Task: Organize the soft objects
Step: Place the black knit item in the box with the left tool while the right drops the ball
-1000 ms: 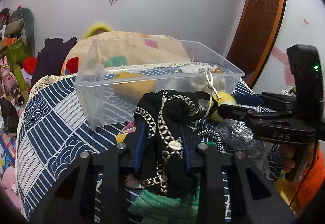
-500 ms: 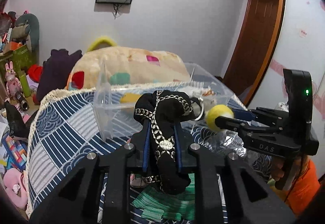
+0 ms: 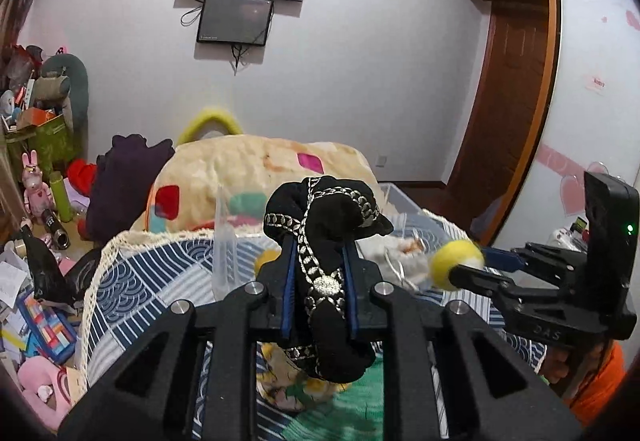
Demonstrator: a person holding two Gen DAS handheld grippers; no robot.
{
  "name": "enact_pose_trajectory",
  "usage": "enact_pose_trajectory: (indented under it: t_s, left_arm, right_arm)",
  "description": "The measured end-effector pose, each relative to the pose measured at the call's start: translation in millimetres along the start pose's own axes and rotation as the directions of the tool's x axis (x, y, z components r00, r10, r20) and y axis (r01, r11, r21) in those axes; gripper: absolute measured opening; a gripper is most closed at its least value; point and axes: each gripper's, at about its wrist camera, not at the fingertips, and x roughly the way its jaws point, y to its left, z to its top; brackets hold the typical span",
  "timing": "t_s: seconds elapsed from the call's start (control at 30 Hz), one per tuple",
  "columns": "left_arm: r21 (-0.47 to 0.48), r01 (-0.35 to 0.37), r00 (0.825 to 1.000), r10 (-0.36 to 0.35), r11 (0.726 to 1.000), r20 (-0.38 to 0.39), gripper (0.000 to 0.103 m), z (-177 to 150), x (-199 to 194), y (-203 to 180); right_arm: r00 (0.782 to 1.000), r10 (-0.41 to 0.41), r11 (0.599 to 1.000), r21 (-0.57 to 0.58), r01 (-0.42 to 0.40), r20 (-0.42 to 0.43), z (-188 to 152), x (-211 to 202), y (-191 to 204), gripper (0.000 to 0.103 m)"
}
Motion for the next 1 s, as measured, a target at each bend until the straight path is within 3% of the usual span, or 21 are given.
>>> enact_pose_trajectory:
  t_s: [0.37,0.53,0.83,1.0]
  left_arm:
    - [0.050,-0.081,0.996,0.079,0.995,0.037,0.020,23.6,24.8,4.0]
    - [0.038,-0.116,0.993,0.117,0.992,-0.012,0.020,22.2,49.1,9.6]
    - [0.026,-0.113,0.989,0.115,0.993,-0.096,0.020,16.2,86.2,18.0]
    - [0.051,-0.127,0.987,0.131,0.991,-0.092,0.021,13.0,93.9,17.9]
  right_arm:
    - [0.999,-0.006,1.000,-0.005,0.006,0.046,28.3,5.3,2.6,0.036]
    - [0.999,-0.009,1.000,-0.021,0.010,0.046,43.0,19.3,8.4,0.036]
    - [1.000,-0.007,1.000,-0.027,0.007,-0.024,49.8,56.2,14.6,0.036]
    - [0.996,-0.002,1.000,-0.018,0.001,-0.088,48.8,78.1,12.7,0.036]
